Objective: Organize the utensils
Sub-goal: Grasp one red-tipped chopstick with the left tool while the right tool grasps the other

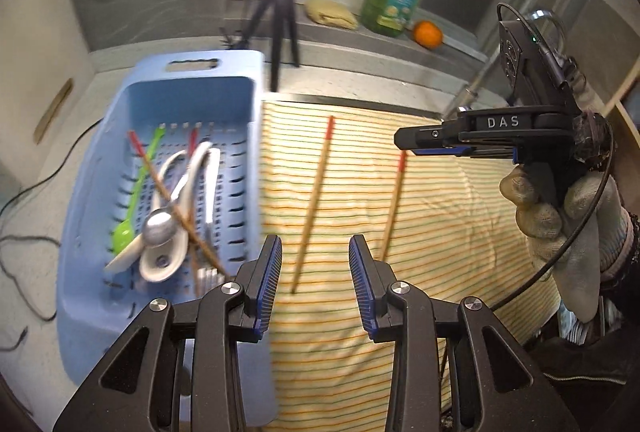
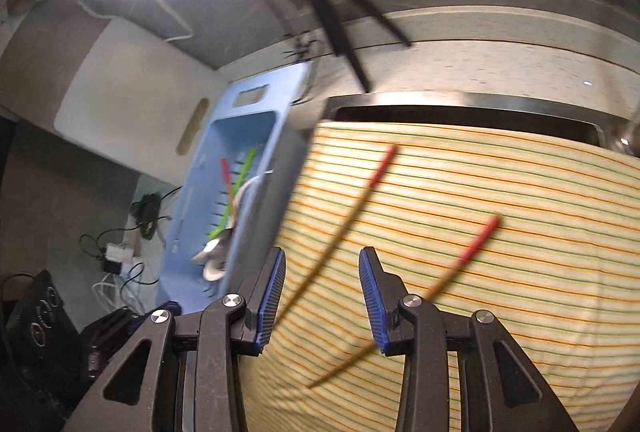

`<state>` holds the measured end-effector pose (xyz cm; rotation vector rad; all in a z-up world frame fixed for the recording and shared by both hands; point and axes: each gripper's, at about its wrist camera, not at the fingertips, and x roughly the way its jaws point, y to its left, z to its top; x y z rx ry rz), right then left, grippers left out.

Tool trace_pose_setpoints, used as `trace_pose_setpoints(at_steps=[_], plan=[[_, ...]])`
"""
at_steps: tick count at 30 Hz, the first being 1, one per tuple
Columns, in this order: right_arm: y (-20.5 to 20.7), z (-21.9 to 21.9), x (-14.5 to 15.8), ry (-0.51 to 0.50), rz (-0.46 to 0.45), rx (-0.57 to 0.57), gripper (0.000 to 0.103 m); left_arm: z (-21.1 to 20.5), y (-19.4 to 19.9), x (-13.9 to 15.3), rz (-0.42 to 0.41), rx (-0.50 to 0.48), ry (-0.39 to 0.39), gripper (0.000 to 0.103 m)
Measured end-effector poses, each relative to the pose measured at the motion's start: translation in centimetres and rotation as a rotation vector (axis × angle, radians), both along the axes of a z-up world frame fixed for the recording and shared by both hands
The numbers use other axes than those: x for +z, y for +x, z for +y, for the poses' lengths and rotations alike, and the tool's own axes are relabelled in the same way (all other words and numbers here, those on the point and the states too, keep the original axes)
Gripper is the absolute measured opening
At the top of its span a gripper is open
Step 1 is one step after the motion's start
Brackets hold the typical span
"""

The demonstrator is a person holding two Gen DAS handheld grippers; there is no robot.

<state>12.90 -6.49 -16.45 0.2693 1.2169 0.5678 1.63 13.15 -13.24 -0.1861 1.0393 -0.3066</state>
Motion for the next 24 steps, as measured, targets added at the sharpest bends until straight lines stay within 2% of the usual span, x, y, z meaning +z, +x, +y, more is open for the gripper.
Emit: trace_pose_setpoints(at_steps=[8, 15, 19, 22, 24], plan=[[-0.5, -3.7, -1.7, -0.048, 0.059, -0.12, 0.035, -3.1, 3.5, -1.4, 0.047, -0.139, 0.082, 0.033], [-1.4, -2.6, -3.7, -0.053, 0.123, -0.178, 0.035, -4.8, 6.9, -3.7, 0.119, -0.237, 0.123, 0.033], [-1.6, -1.6, -4.7, -0.07, 0.14, -0.21, 0.035, -5.6, 8.5, -4.7, 0.136, -0.276, 0.179, 0.033], [-1.4, -1.0, -5.2, -0.095, 0.134, -0.239, 0.033, -5.8, 9.4, -5.5, 0.169, -0.302, 0.185, 0.025], [-1.3, -0.9, -5.5, -0.103, 0.136, -0.257, 0.031, -6.0, 10.0, -6.1, 0.184, -0.315, 0.201, 0.025]])
